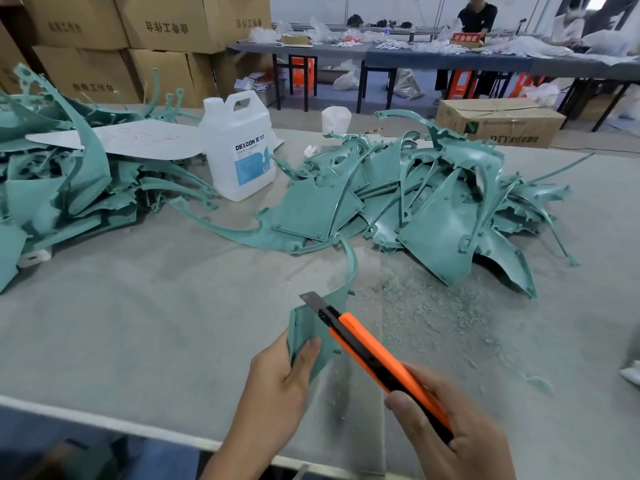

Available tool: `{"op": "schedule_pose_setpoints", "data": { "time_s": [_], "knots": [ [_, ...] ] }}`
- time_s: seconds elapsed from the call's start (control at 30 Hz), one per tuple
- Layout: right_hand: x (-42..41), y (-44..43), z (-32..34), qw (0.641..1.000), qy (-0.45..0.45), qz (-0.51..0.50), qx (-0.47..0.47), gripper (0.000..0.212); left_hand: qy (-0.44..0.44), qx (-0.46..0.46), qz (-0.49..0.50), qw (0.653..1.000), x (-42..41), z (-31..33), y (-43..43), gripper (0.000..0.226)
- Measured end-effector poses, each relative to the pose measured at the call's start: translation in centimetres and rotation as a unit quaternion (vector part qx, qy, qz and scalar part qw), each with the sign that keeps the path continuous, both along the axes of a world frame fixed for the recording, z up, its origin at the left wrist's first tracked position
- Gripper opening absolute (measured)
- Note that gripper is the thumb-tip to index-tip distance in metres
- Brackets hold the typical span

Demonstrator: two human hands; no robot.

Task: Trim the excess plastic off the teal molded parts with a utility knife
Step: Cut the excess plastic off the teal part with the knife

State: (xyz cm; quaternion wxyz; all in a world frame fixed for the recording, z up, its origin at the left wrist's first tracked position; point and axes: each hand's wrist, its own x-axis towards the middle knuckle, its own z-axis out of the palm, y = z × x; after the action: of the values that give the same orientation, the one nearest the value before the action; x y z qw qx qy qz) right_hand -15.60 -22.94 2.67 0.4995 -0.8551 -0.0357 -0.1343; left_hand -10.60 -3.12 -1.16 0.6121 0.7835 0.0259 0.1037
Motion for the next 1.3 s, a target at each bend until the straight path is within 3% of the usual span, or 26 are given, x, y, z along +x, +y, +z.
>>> {"op": "schedule_pose_setpoints", "data": {
  "time_s": [0.2,0.43,0.6,0.73,0.83,0.93,1.07,1.13,1.2,1.3],
  "knots": [
    [-0.4,-0.2,0.7,1.000,0.001,0.013,-0.003,0.028,-0.020,0.038,-0.003,0.999,-0.1,0.7,0.4,0.021],
    [-0.6,-0.3,1.1,0.999,-0.022,0.009,-0.023,0.038,-0.011,0.076,0.009,0.997,-0.4,1.7,0.6,0.041],
    [-0.3,-0.1,1.8,0.997,-0.049,0.007,-0.054,0.036,-0.018,0.080,0.006,0.997,-1.0,2.6,0.7,0.023],
    [0.8,-1.2,3.0,0.996,-0.080,-0.012,-0.047,0.033,-0.030,0.069,-0.021,0.997,-2.2,4.4,1.2,0.027],
    [2.4,-2.8,3.4,0.995,-0.091,-0.018,-0.034,0.021,-0.057,0.072,-0.019,0.996,-3.1,6.6,1.9,0.016],
    [4.2,-4.5,3.9,0.996,-0.091,-0.009,-0.012,0.024,-0.039,-0.015,-0.045,0.998,-4.0,8.4,3.4,0.021],
    [7.4,-6.8,3.4,0.995,-0.079,-0.021,-0.049,0.017,0.000,-0.137,-0.158,0.978,-5.2,9.4,5.9,0.055],
    [9.2,-7.9,2.4,0.995,-0.047,-0.036,-0.076,0.020,0.016,-0.183,-0.155,0.971,-5.5,8.8,6.7,0.062],
    [10.4,-8.5,1.5,0.994,-0.019,-0.047,-0.094,0.020,0.025,-0.197,-0.125,0.972,-5.3,8.1,7.0,0.066],
    [10.5,-8.3,0.8,0.997,-0.014,-0.063,-0.040,0.016,0.029,-0.165,-0.093,0.981,-4.2,7.1,6.5,0.065]
  ]
}}
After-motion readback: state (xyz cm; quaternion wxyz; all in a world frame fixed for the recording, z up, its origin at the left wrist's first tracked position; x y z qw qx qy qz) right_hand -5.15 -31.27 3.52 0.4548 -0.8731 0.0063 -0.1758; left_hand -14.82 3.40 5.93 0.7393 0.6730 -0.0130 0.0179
